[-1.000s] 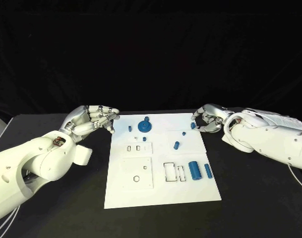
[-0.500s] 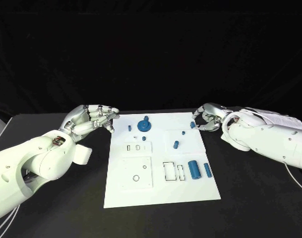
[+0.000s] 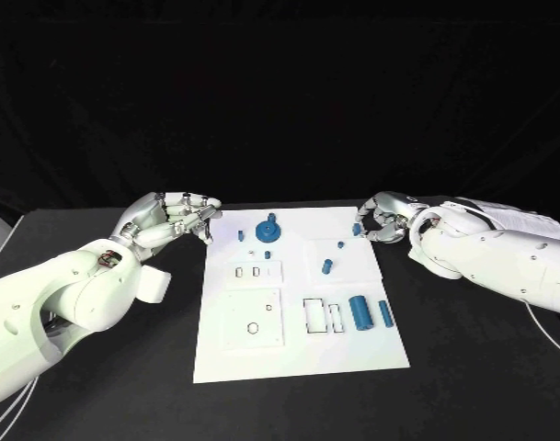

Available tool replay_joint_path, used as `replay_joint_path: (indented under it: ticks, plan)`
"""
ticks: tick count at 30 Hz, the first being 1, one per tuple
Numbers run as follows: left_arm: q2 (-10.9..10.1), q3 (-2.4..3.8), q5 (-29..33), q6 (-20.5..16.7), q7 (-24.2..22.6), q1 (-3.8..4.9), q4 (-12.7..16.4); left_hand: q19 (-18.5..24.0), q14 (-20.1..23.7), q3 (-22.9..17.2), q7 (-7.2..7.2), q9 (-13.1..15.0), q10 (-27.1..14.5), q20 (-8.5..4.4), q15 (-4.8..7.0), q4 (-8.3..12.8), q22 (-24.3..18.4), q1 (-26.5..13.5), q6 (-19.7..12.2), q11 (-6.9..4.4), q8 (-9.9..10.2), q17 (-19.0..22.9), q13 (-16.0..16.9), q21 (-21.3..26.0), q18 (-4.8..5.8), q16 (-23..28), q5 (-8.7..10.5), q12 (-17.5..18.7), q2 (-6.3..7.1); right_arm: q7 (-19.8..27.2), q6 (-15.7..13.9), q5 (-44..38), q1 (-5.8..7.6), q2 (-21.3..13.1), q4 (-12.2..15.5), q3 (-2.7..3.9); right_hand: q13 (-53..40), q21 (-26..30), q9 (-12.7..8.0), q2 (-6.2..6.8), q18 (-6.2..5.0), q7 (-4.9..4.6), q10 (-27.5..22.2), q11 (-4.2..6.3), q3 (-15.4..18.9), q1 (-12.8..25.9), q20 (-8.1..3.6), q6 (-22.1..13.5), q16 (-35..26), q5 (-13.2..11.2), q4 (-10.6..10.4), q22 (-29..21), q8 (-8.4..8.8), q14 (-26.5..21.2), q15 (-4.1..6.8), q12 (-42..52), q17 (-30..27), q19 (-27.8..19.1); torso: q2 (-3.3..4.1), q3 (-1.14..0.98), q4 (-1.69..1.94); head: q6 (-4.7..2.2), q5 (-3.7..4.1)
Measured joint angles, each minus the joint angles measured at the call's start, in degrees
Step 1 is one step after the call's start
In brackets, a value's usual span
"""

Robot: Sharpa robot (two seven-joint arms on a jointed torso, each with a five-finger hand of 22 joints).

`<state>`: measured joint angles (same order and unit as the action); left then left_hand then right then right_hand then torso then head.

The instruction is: Assemble the parts on the task board

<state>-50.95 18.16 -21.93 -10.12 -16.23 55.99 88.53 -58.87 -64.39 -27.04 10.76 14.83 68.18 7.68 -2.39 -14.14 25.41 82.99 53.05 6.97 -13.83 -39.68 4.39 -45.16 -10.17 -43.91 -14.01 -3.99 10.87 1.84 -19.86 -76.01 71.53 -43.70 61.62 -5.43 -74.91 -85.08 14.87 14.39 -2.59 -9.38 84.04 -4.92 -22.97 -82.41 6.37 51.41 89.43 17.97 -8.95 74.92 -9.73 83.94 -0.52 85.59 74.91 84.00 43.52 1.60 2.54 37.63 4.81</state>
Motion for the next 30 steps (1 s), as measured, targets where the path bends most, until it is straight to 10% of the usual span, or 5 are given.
replay_joint_path:
  ticks: [30]
  plan:
    - [-0.1, 0.0, 0.0, 0.05, 0.03, 0.0, -0.06, 0.0, 0.2, 0.0, 0.0, 0.08, 0.0, 0.0, -0.2, 0.0, 0.15, 0.0, 0.0, 0.0, 0.0, 0.0, 0.04, -0.27, 0.0, 0.0, 0.0, 0.0, 0.0, -0.06, 0.55, 0.64, 0.06, -0.17, 0.68, 0.07, 0.0, 0.0, 0.0, 0.55, 0.0, -0.21, 0.0, 0.0, 0.19, 0.55, 0.0, 0.21, 0.0, 0.67, -0.48, 0.03, 0.0, 0.0, 0.0, 0.23, 0.0, 0.0, -0.02, -0.04, -0.02, 0.42, -0.09]
